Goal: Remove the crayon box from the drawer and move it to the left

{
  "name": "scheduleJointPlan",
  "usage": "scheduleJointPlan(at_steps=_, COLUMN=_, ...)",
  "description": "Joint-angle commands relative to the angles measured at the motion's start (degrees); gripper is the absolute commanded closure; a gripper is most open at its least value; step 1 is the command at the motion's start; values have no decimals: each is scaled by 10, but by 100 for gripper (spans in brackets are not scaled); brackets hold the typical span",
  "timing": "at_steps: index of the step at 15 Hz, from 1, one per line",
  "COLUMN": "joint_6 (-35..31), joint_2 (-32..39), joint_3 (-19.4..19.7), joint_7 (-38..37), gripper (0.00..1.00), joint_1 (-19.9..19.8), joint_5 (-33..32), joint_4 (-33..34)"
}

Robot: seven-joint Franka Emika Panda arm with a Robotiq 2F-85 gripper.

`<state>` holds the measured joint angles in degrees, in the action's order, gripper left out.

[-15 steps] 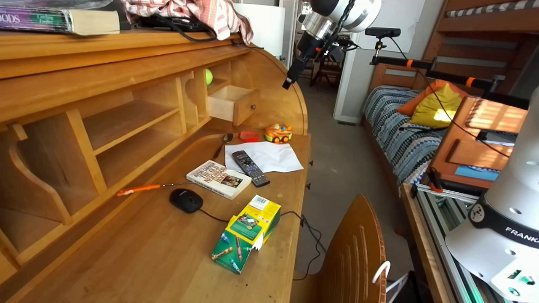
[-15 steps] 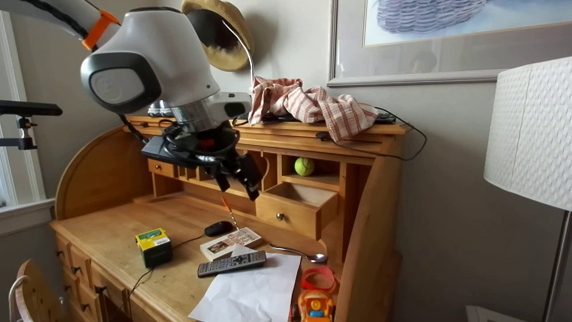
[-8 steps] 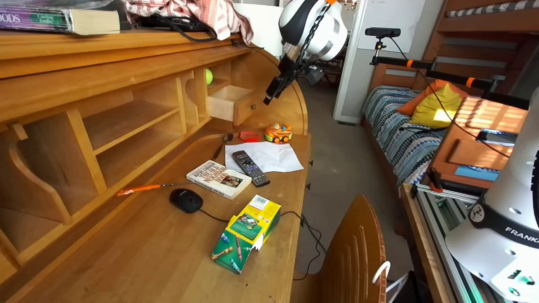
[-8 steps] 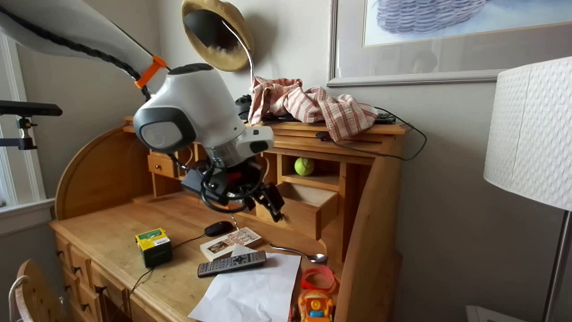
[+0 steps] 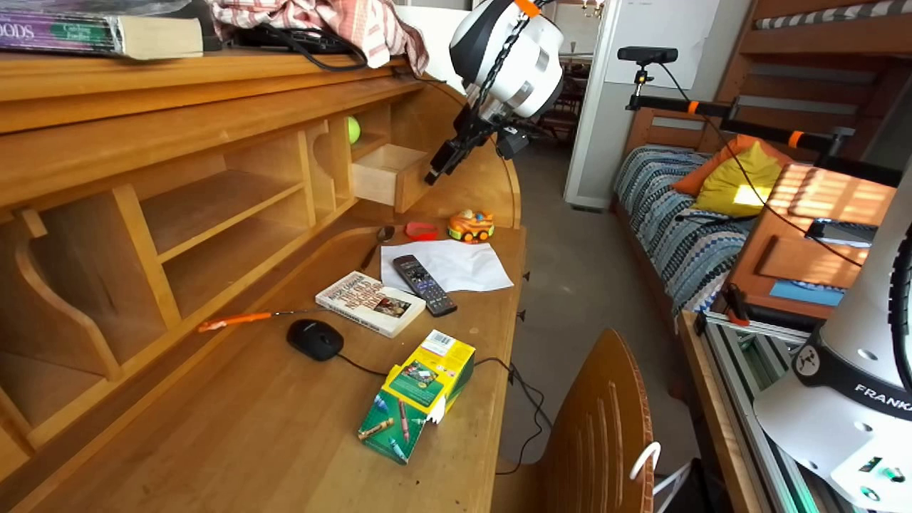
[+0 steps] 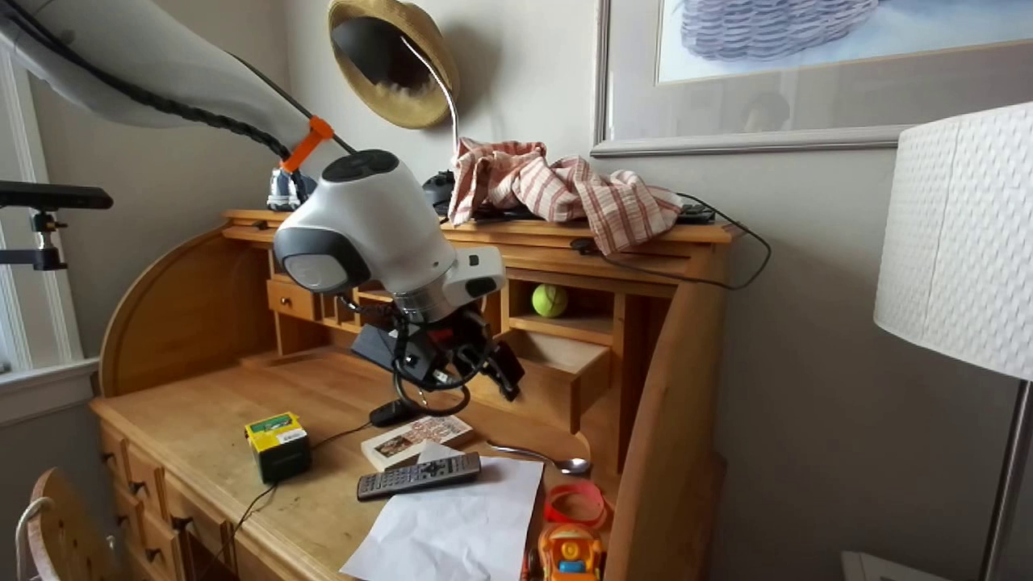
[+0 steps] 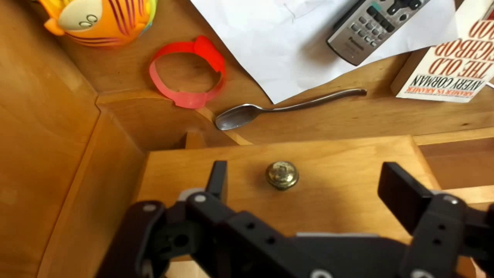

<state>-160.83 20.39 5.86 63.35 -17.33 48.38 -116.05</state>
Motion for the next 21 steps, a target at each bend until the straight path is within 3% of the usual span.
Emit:
scheduleJointPlan(at_steps=1, joint_6=38, joint_2=8, joint_3=10, joint_7=7, gripper=0, joint_1=-6, joint_5=-27, joint_4=11)
scheduleJointPlan(at_steps=8, joint_6=25, joint_2=20, joint_3=11, joint_7=21, gripper=0, joint_1=-10, joint_5=-22, joint_4=21)
scheduleJointPlan(at_steps=10, joint_6=22, joint_2=25, joint_3=8, joint_7=25, gripper=4, joint_1=-10, joint_5=-17, joint_4=25)
scheduleJointPlan(at_steps=17, joint_6=25, joint_2=17, joint_3=13, joint_7=12, gripper=1, joint_1=-3, joint_5=-25, joint_4=17)
scheduleJointPlan(at_steps=21, joint_6=-37, joint_2=-16, joint_3=-27, joint_7=105, gripper=0, joint_1=-22, joint_5=56, joint_4=-15)
